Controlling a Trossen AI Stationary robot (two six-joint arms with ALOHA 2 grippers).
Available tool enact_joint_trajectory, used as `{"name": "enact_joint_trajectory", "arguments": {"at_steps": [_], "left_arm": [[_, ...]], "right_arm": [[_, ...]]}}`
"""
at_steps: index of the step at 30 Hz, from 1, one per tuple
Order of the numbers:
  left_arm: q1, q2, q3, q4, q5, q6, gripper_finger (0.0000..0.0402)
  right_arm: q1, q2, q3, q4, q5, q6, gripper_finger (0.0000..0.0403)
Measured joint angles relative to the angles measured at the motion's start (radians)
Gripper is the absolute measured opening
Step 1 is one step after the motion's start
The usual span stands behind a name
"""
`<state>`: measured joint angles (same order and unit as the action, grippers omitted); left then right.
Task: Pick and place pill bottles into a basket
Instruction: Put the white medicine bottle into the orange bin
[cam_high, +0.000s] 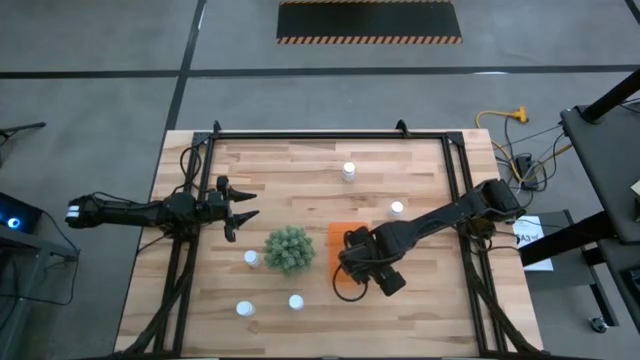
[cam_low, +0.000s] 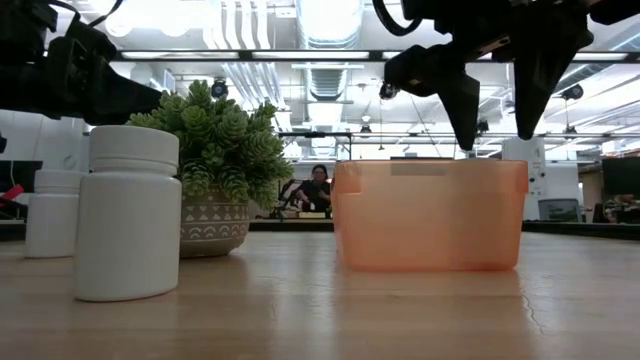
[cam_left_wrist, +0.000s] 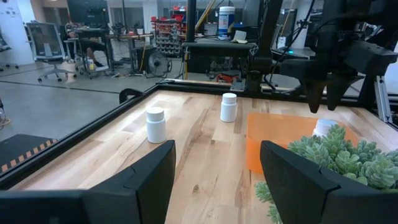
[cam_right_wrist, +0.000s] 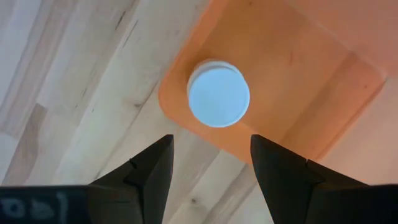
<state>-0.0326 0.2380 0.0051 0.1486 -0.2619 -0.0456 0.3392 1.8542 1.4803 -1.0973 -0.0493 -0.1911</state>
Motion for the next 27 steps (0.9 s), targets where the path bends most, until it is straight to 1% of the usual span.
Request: {"name": "enact_joint_trajectory", "arguments": {"at_steps": [6, 14, 23, 27], "left_arm": [[0.0, 0.0, 0.0, 0.0, 0.0, 0.0, 0.0218], [0.0, 0.0, 0.0, 0.0, 0.0, 0.0, 0.0218], [0.0, 0.004, 0.0, -0.001, 0.001, 0.0, 0.0218], [0.0, 0.003, 0.0, 0.0, 0.0, 0.0, 0.0218]], "right_arm": [[-0.013, -0.036, -0.005, 0.0, 0.0, -0.002, 0.0203], [-0.032, -0.119, -0.028, 0.0, 0.008, 0.03, 0.0203], [-0.043, -0.208, -0.044, 0.022, 0.11, 0.065, 0.0203], [-0.043, -0.263, -0.098, 0.074, 0.131, 0.08, 0.0203]]}}
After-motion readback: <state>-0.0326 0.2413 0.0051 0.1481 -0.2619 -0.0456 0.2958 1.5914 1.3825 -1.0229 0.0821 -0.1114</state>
